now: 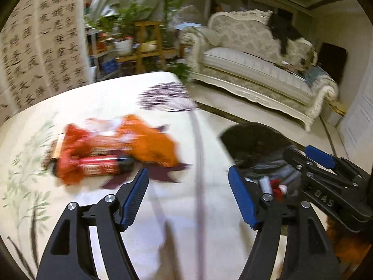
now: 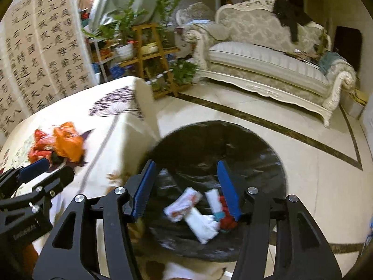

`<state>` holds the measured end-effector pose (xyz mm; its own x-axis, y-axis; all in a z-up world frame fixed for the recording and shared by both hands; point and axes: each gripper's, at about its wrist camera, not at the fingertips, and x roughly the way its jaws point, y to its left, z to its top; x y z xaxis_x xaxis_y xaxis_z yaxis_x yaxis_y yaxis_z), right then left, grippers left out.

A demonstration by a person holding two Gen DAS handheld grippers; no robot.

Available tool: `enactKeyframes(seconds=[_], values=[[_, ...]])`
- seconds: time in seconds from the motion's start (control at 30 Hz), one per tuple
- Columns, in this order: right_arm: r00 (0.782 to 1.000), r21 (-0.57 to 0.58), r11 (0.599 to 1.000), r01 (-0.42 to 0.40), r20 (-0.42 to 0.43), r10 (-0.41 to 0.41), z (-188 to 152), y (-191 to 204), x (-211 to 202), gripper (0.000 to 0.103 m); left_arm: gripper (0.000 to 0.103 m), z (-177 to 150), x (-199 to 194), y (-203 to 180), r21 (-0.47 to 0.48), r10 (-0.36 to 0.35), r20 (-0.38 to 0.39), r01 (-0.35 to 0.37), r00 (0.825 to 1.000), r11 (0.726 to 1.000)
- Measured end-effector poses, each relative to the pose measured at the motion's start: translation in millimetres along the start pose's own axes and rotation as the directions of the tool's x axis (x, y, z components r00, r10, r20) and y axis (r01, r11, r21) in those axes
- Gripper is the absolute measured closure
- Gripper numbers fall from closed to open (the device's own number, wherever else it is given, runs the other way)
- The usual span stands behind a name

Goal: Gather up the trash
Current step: 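Grasp the plaid cloth bundle with the left tool while the right tool grasps the orange bag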

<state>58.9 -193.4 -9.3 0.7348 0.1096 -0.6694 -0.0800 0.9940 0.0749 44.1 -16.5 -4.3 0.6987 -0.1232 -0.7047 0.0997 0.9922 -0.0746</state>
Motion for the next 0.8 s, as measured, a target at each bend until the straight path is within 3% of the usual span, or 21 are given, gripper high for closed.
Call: enactKeyframes(seconds=[0.23,0.57,0.8], values=[[0.998,-0.068,0.995,-0.070,-0.004,0.070,10.0,47.5,7.4,0.049,0.034,1.2,-7.7,66.6,-0.103,0.123,0.005,-0.122,0.992,0.987],[0.992,-0.120,0.985,-0.125,-0.012,0.125,26.2,89.5,19.4,0.049,0.034,4.7,-5.1,151.6,-0.210,0.278,-0.013,-0.274,0.961,0.938],[0.990,-0.138,0.980,-0.140,-0.032,0.137,34.6,108.4,34.9,0.049,0.036,6.6,15.6,182.1,-0.203,0.307,-0.069,-0.314,0.949,0.927]])
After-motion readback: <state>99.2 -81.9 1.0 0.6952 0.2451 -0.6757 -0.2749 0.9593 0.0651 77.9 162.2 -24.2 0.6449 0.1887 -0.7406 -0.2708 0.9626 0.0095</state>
